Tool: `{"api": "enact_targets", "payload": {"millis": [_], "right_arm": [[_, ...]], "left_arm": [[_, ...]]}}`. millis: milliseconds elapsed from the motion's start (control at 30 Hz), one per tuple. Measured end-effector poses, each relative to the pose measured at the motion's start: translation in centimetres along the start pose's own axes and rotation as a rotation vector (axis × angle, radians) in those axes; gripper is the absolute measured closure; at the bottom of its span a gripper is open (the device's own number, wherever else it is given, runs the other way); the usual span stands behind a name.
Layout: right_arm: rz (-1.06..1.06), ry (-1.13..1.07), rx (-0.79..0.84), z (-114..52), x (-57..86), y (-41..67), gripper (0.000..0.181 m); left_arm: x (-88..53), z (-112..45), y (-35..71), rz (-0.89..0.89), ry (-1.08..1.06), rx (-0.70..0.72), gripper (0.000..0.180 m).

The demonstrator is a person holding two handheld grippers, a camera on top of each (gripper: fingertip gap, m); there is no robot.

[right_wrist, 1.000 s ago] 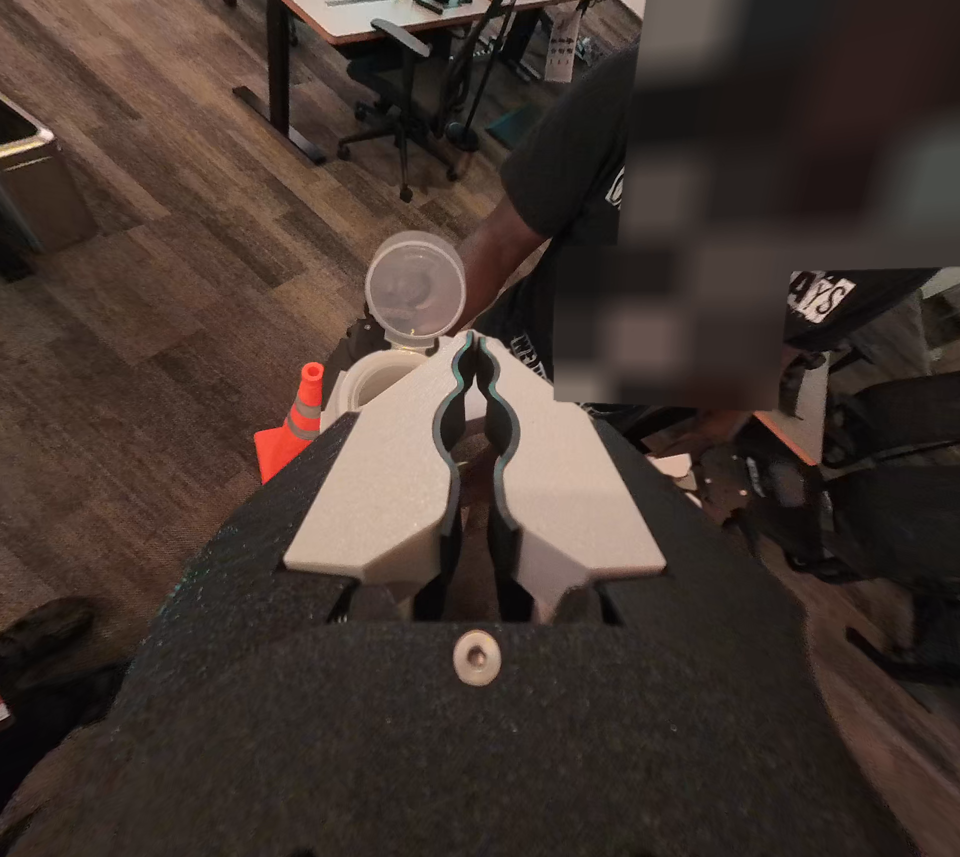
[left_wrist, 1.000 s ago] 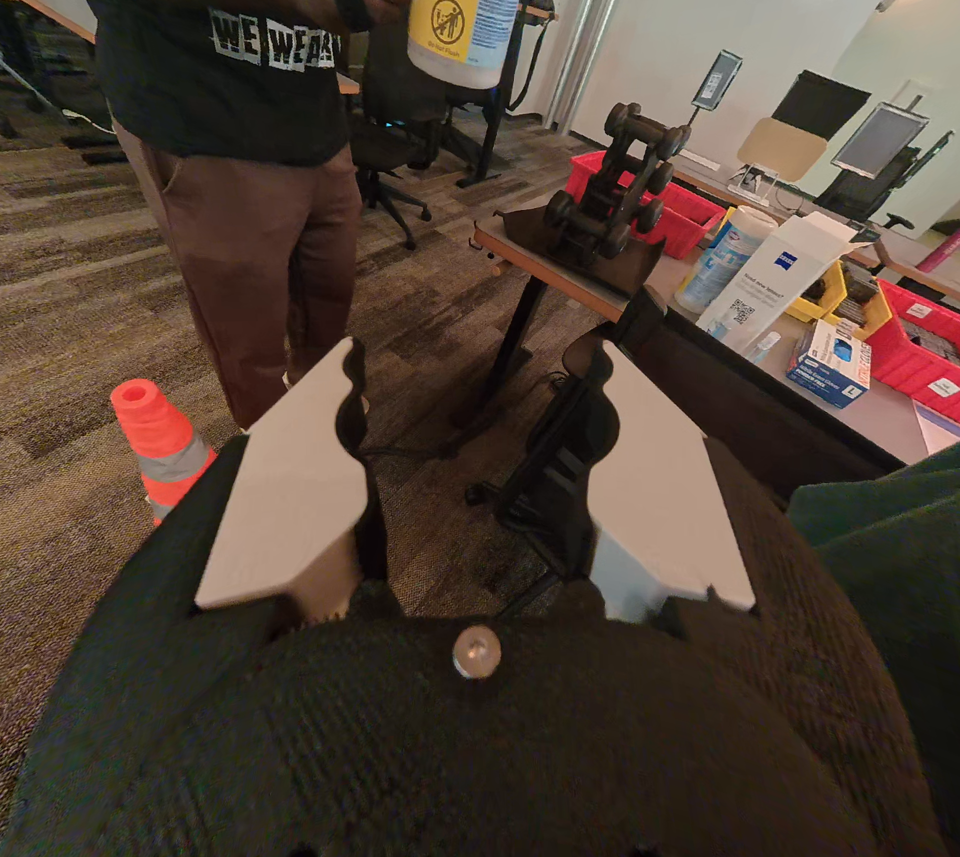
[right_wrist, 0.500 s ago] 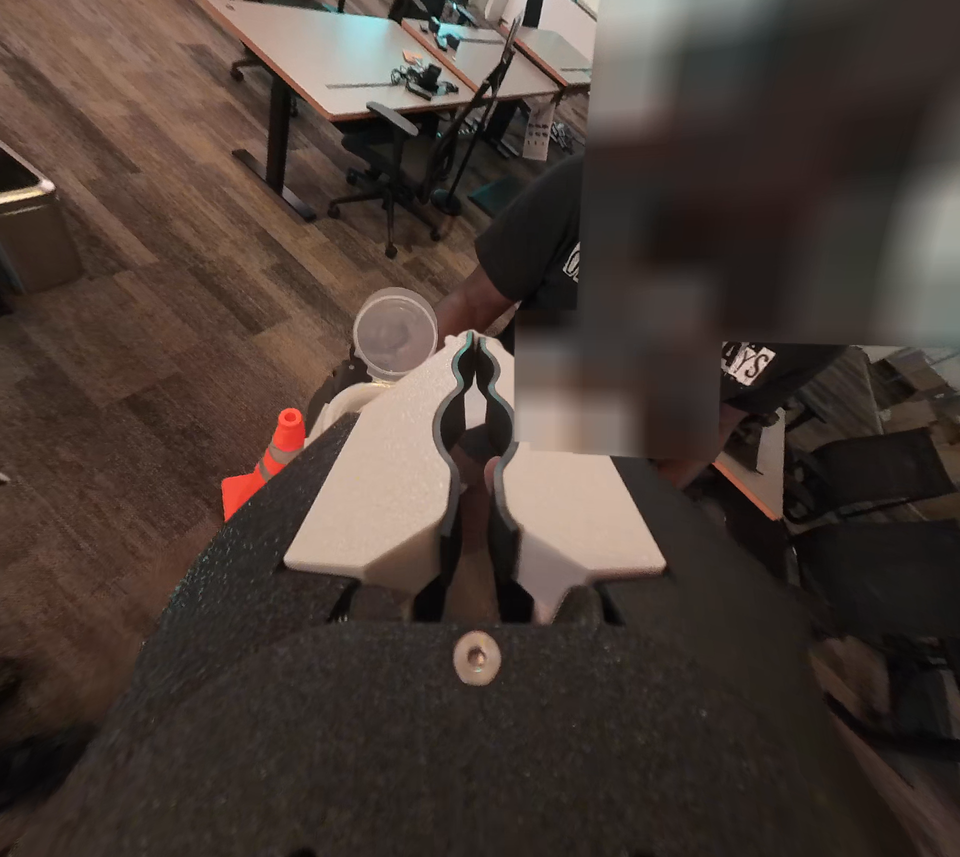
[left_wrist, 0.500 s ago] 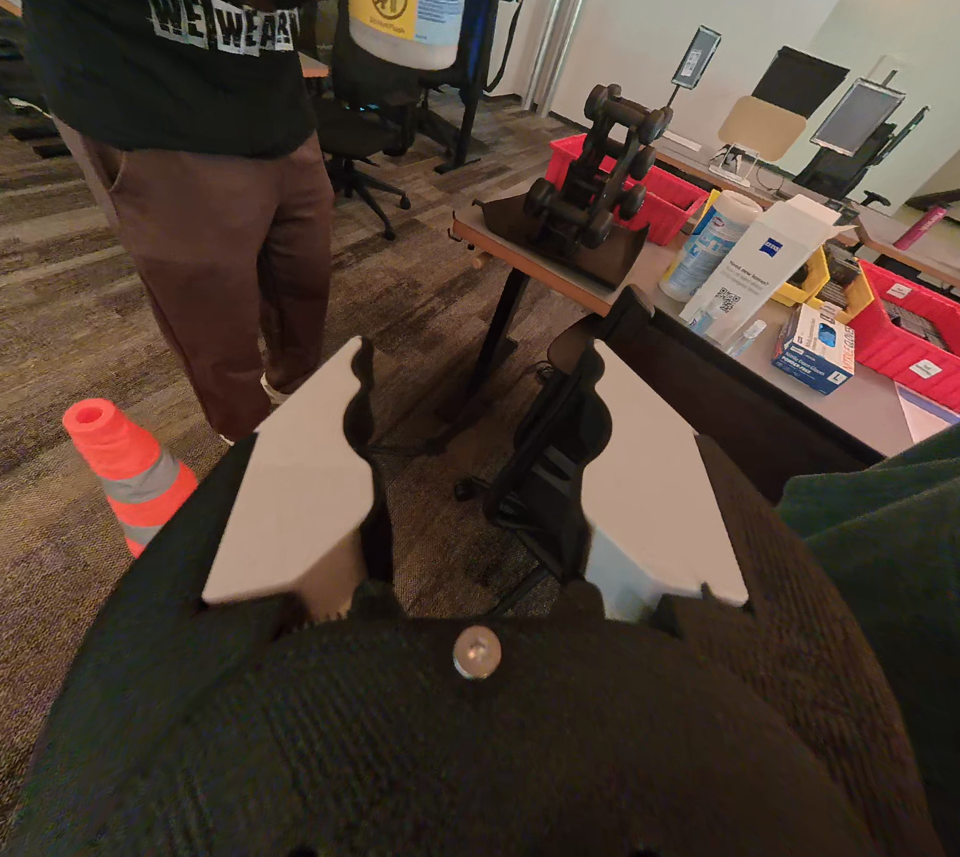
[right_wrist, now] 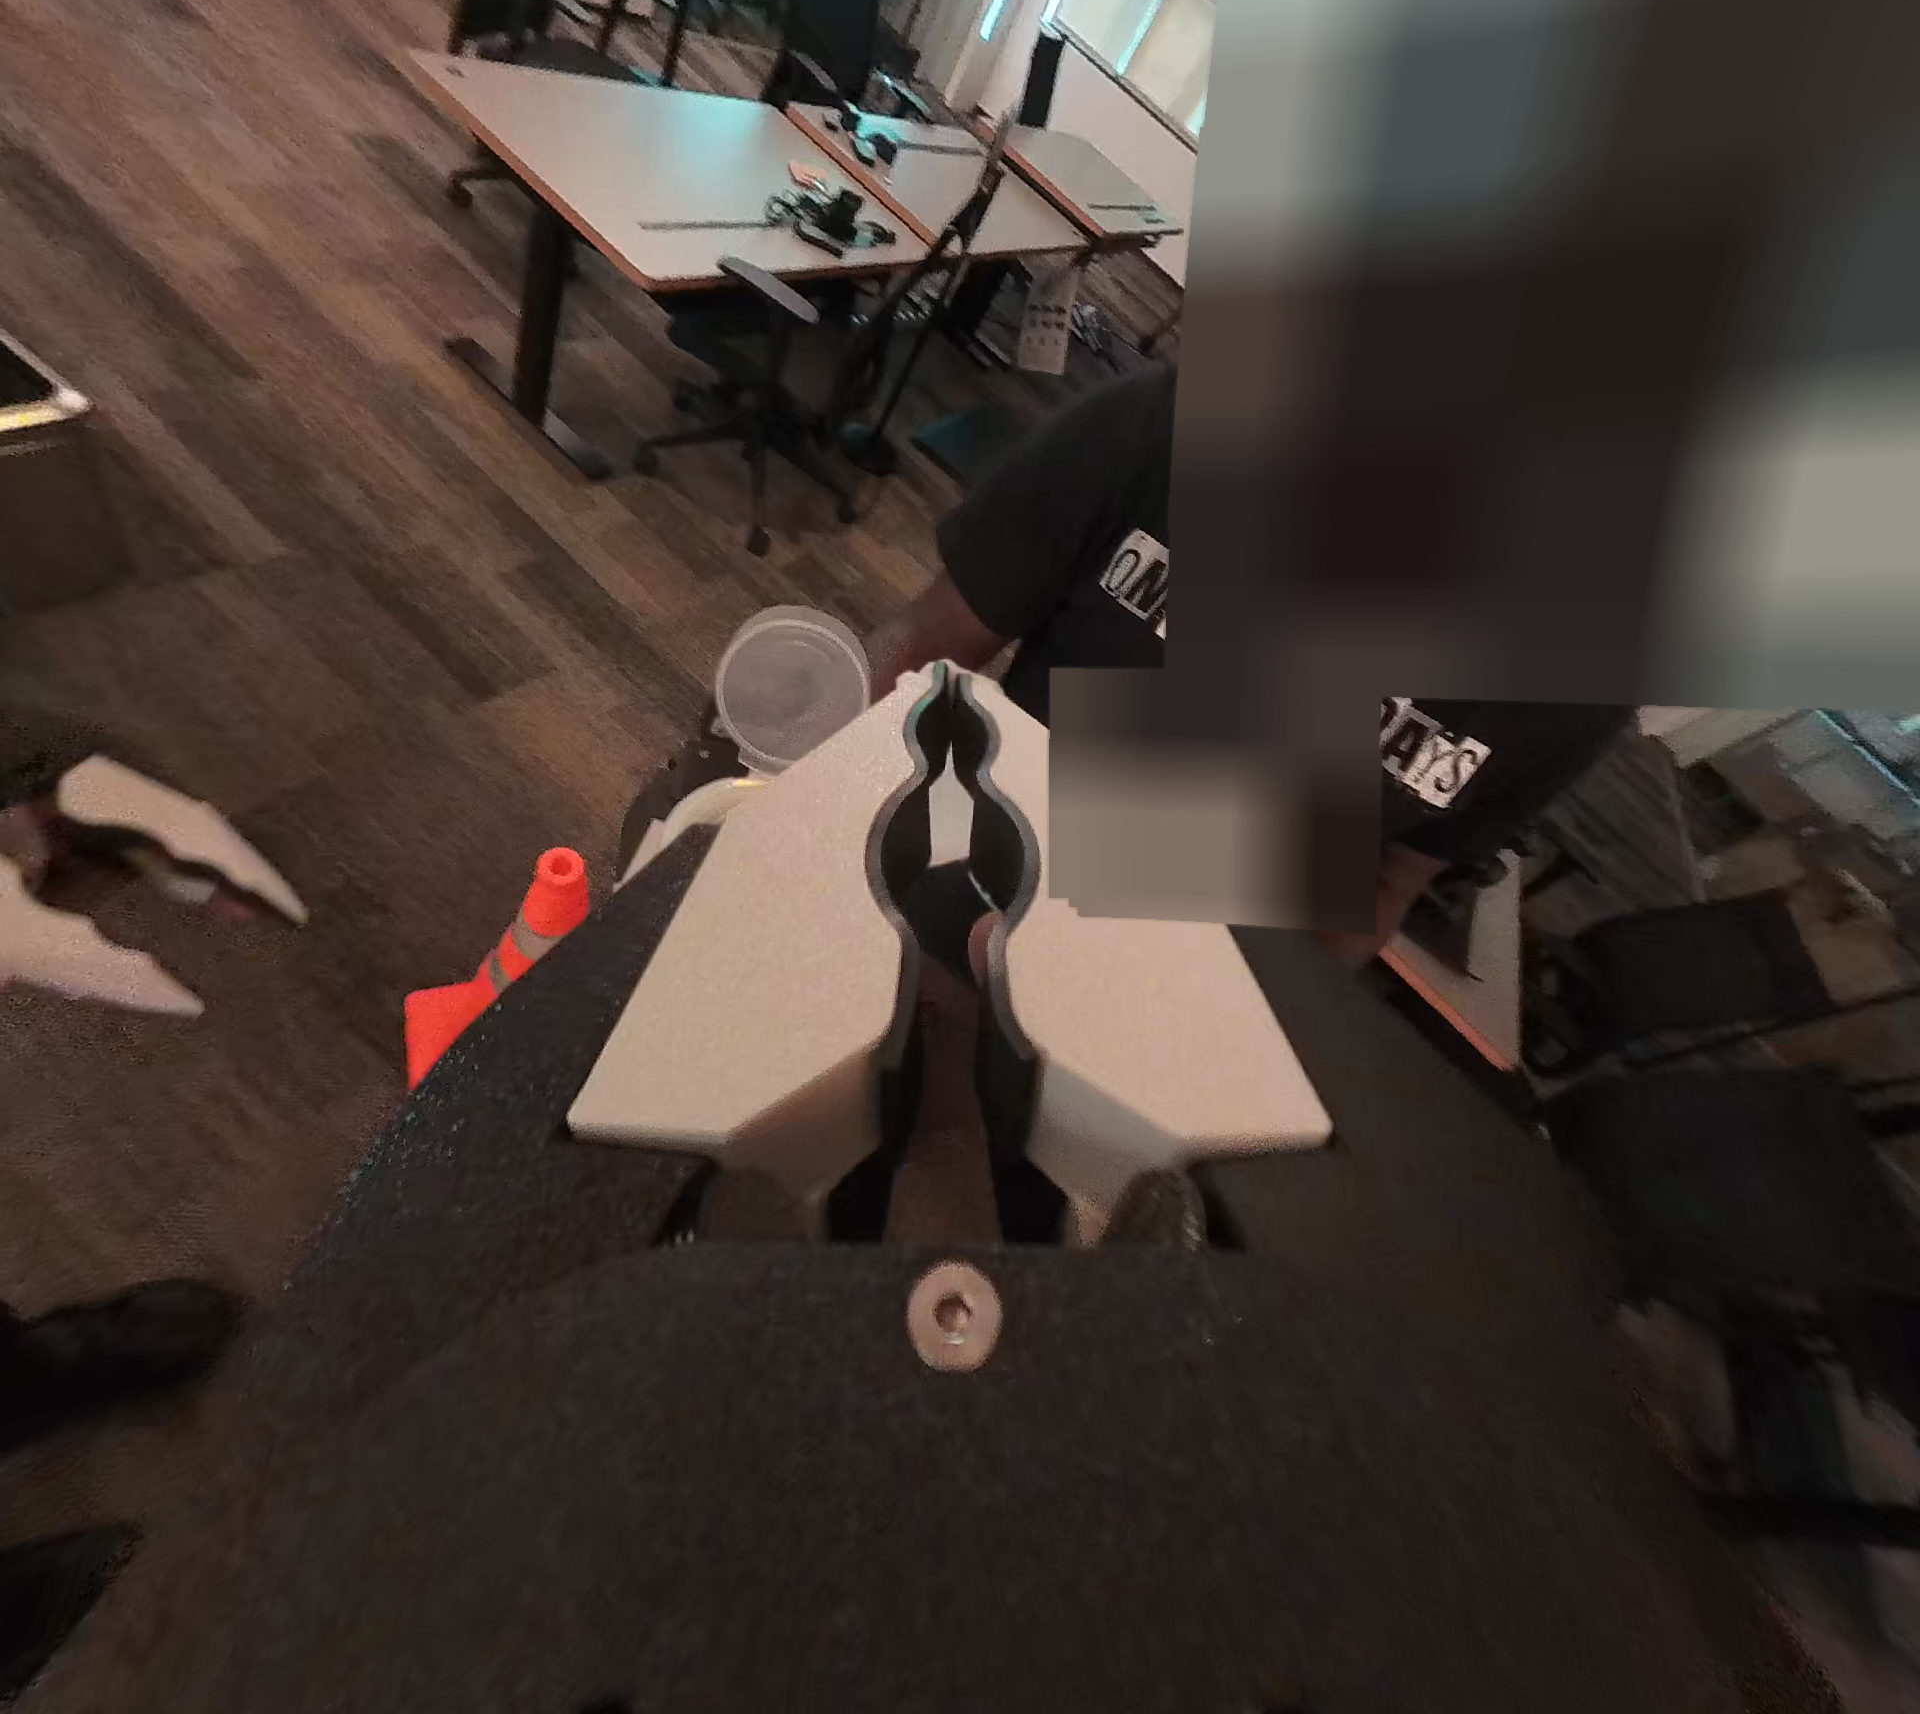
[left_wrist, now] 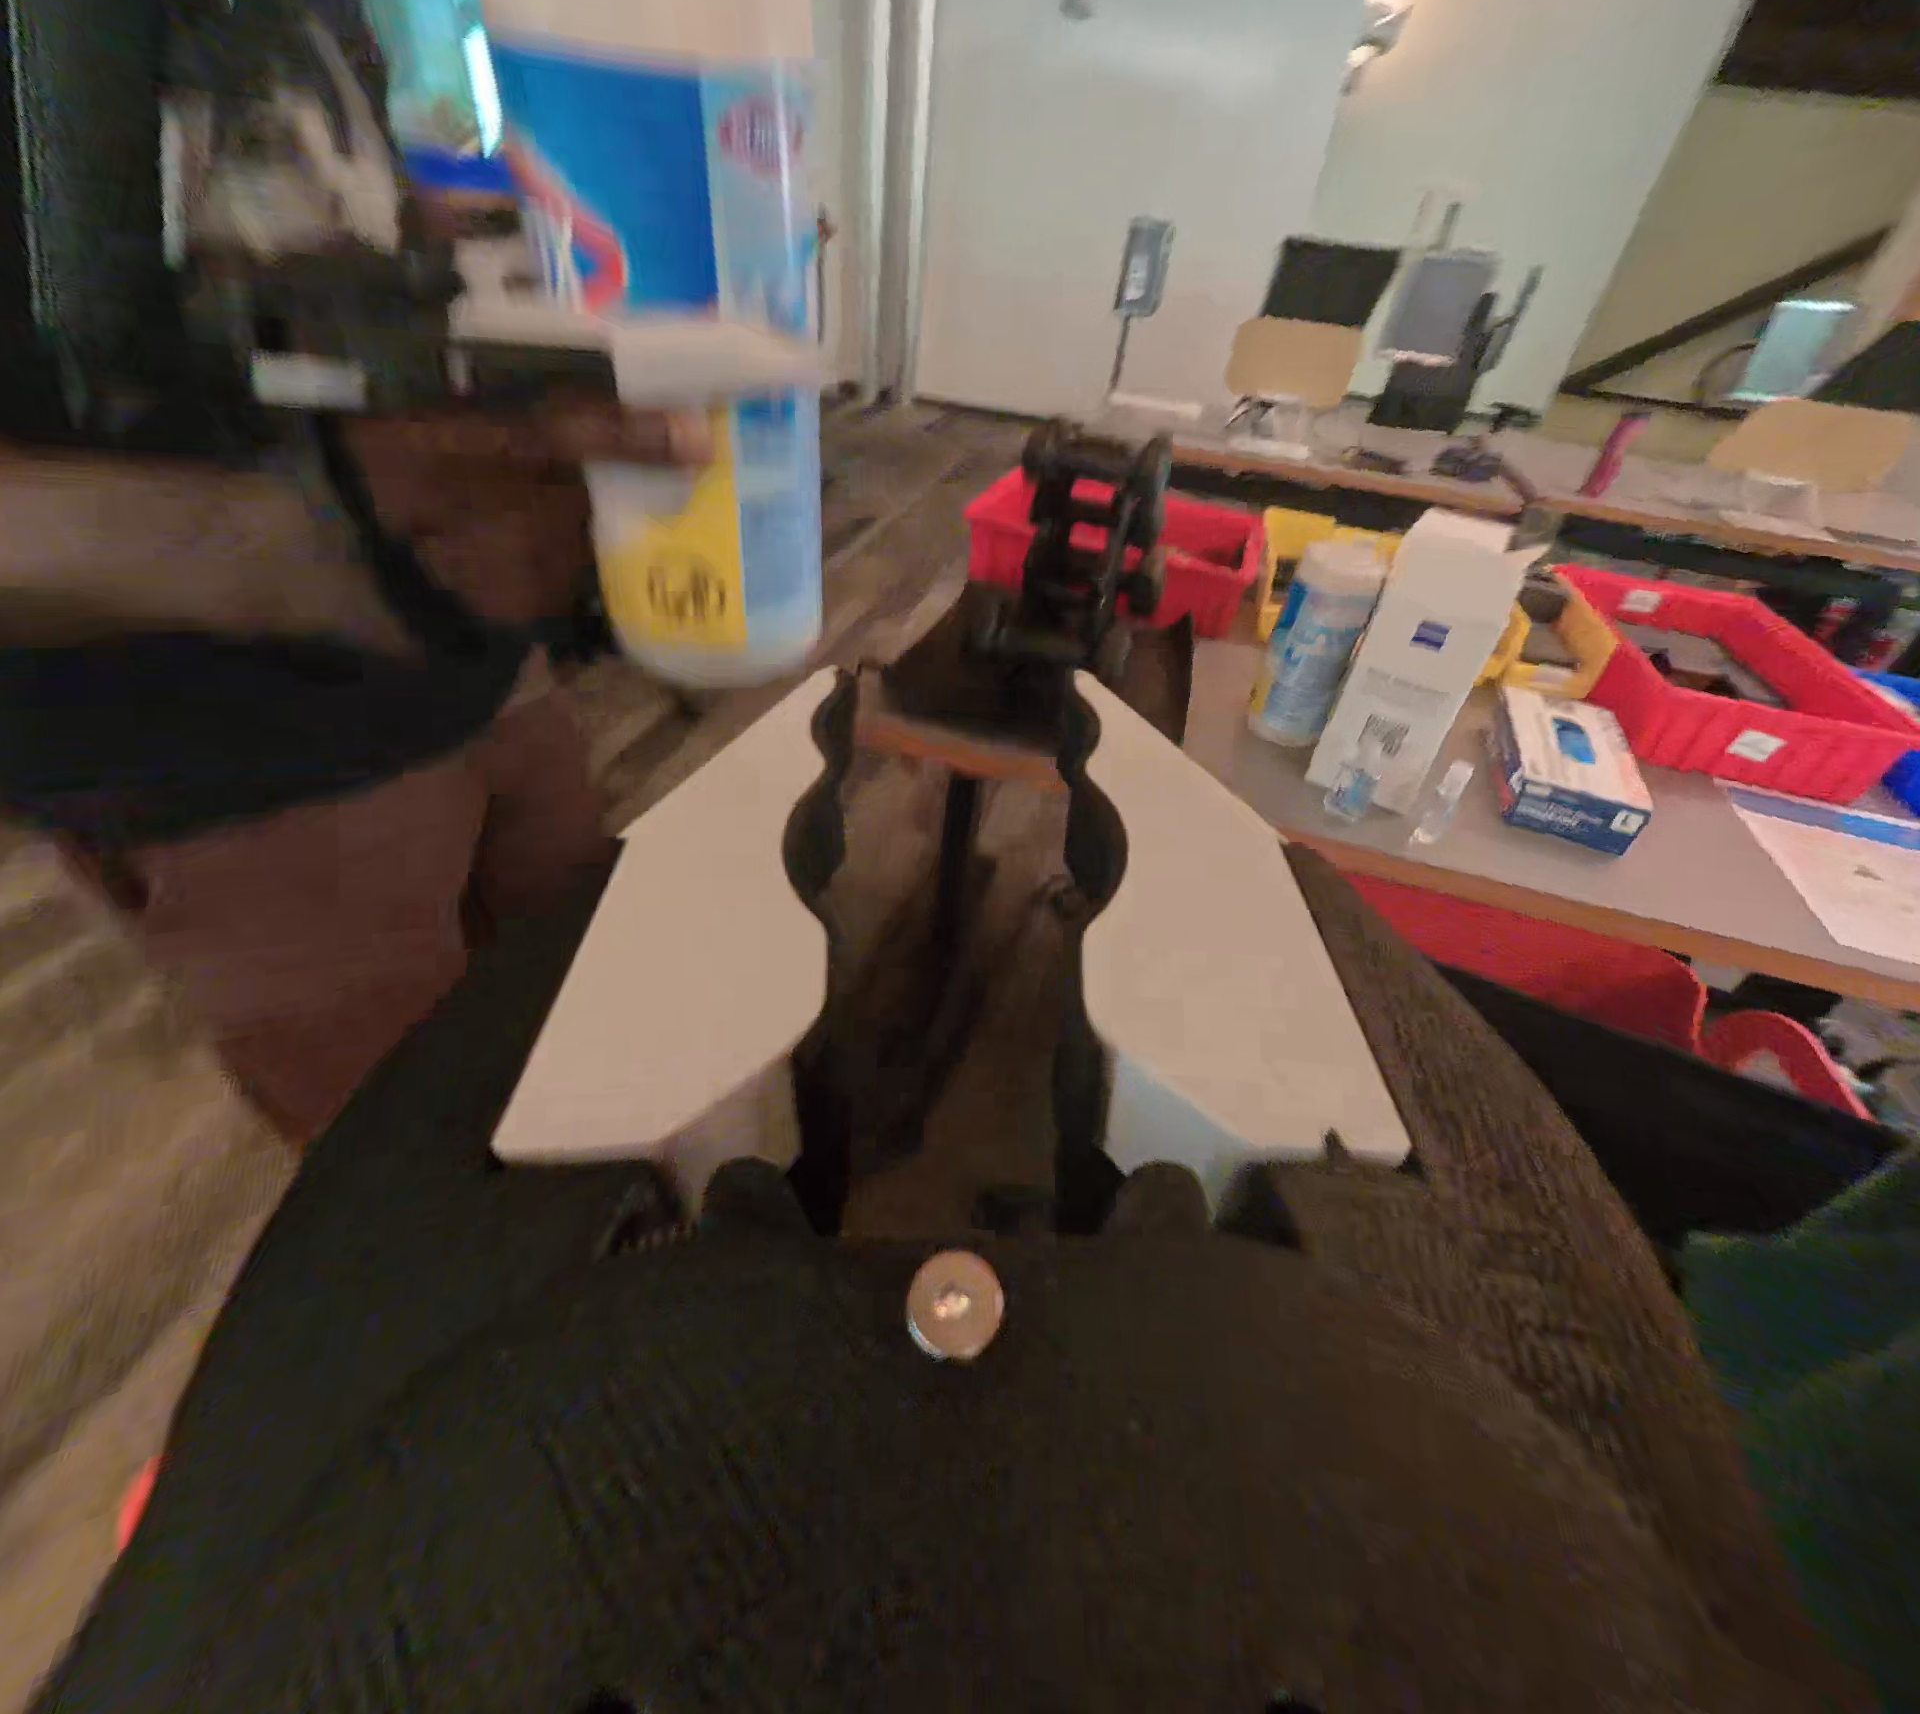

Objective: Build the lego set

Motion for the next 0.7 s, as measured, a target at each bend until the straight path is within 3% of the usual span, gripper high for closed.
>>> {"api": "enact_targets", "payload": {"millis": [233, 467, 700], "right_arm": [[0.006, -0.047, -0.113, 0.3, -1.7, 1.1, 0.181], [-0.003, -0.073, -0.129, 1.2, -2.5, 1.7, 0.181], [-0.009, -0.075, -0.116, 1.7, -2.4, 1.9, 0.181]], "left_arm": [[-2.4, -9.3, 12.6, -0.207, -0.017, 0.17, 0.138], [-2.3, -15.6, 14.2, -0.36, -0.03, 0.062, 0.147], [-2.6, -17.0, 13.6, -0.514, -0.056, -0.026, 0.167]]}}
Point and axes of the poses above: each gripper's, where its closed fingertips meet, z back along the fingers, y out of its top, x = y × z across the jaws, the point moved 5 cm from there along z, back along the fingers, and after that the axes turned 15 degrees about y, right-handed, at the moved point
